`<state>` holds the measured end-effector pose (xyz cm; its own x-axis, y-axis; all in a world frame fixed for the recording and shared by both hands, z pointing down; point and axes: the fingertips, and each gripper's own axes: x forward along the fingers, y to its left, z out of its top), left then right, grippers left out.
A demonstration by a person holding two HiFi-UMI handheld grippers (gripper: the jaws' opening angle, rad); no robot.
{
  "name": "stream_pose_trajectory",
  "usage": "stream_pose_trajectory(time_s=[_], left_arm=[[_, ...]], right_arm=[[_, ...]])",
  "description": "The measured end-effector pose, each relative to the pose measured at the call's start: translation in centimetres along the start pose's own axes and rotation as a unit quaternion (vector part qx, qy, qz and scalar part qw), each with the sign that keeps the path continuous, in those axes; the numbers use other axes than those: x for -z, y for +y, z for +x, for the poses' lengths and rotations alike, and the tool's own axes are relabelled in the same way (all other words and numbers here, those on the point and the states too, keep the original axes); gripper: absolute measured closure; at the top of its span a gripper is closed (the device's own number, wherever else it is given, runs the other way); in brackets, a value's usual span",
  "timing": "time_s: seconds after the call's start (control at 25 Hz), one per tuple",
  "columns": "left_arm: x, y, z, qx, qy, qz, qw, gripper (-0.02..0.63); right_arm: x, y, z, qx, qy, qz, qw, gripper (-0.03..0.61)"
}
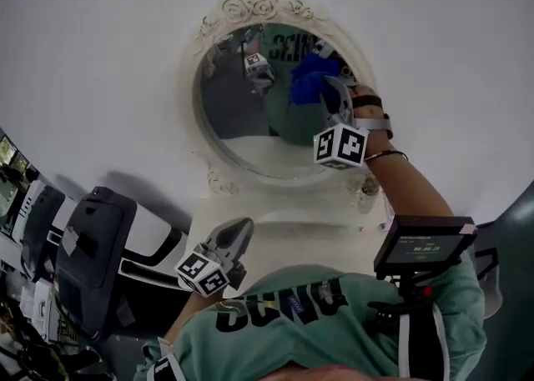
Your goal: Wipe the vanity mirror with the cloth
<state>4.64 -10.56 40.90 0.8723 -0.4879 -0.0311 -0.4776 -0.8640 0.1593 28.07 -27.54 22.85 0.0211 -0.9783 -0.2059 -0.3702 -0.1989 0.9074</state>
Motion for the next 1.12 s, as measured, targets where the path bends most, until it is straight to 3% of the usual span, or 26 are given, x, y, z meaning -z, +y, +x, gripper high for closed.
stream_pose_trajectory(time_s=[0.12,0.24,0.44,0.72,0.88,1.12], left_arm=[[-0.7,1.0,-1.0,0.0,-0.008,0.002,1.0,0.604],[-1.0,2.7,-1.7,0.007,-0.013,0.001,0.9999,0.604],[-1.6,5.8,-2.6,0.021,-0.022,-0.004,0.9995,0.604],[-1.4,8.4,-4.5,0.012,-0.016,-0.025,0.9995,0.604],[-0.7,9.1,-3.9,0.015,-0.006,-0.034,0.9993,0.604],[1.9,7.9,-3.0,0.028,0.044,-0.051,0.9973,0.604]], right_arm=[[-1.7,-4.6,1.7,0.052,0.01,-0.039,0.998,0.524],[-3.5,-6.2,2.9,0.076,0.015,-0.067,0.995,0.523],[-5.1,-6.2,5.8,0.091,0.046,-0.09,0.991,0.523],[-3.8,-5.6,6.4,0.088,0.077,-0.094,0.989,0.525],[-2.6,-2.8,6.2,0.076,0.079,-0.099,0.989,0.526],[2.9,8.3,2.2,0.019,0.097,-0.097,0.99,0.526]])
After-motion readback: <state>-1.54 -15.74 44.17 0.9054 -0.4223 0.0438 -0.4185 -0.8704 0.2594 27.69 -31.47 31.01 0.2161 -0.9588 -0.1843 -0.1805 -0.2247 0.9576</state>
